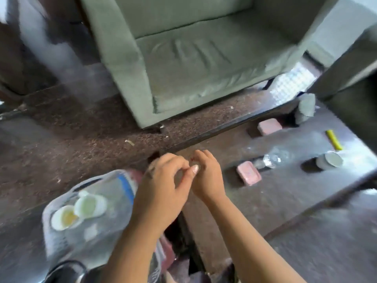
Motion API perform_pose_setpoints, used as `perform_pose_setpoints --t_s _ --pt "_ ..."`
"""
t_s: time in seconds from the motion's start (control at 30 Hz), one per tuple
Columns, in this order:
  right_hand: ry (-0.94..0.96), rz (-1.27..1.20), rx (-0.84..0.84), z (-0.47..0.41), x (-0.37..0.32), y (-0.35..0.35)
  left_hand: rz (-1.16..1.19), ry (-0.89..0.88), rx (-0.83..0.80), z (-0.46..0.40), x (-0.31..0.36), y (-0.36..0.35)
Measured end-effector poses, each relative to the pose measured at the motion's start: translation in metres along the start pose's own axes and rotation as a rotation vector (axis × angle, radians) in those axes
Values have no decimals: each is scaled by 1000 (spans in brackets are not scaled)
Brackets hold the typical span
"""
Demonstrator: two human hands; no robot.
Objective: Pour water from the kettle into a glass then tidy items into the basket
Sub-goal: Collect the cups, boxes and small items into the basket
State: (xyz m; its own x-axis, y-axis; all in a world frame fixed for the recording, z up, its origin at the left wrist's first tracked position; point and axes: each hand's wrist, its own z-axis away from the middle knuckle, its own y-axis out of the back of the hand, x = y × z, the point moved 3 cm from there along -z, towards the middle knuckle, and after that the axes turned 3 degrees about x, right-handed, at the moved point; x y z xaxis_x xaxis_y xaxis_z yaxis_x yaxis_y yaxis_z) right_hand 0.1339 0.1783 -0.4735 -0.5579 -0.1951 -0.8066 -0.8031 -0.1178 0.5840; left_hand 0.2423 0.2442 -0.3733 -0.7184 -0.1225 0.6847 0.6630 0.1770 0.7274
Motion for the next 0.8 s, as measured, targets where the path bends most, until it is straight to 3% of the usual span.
perform_pose_setpoints --t_s 0.1,0.23,0.37,0.53,0.6,0.7,0.8 --pt "-108 85 75 -7 66 70 -51 -41 -84 -26 28 -89" --pt "-292 181 201 1 174 167 -59 39 -370 -51 76 -213" --pt "-516 245 266 11 283 254 -86 -65 -521 -67 134 -329" --pt "-688 271 348 1 387 322 63 -55 -553 -90 195 -453" --pt "-686 251 303 -14 419 333 178 58 -623 -99 217 -497" --pt "-731 147 219 -33 451 336 563 499 -696 -104 235 -552" --pt "-683 172 88 -40 475 331 556 596 -657 -113 232 -590"
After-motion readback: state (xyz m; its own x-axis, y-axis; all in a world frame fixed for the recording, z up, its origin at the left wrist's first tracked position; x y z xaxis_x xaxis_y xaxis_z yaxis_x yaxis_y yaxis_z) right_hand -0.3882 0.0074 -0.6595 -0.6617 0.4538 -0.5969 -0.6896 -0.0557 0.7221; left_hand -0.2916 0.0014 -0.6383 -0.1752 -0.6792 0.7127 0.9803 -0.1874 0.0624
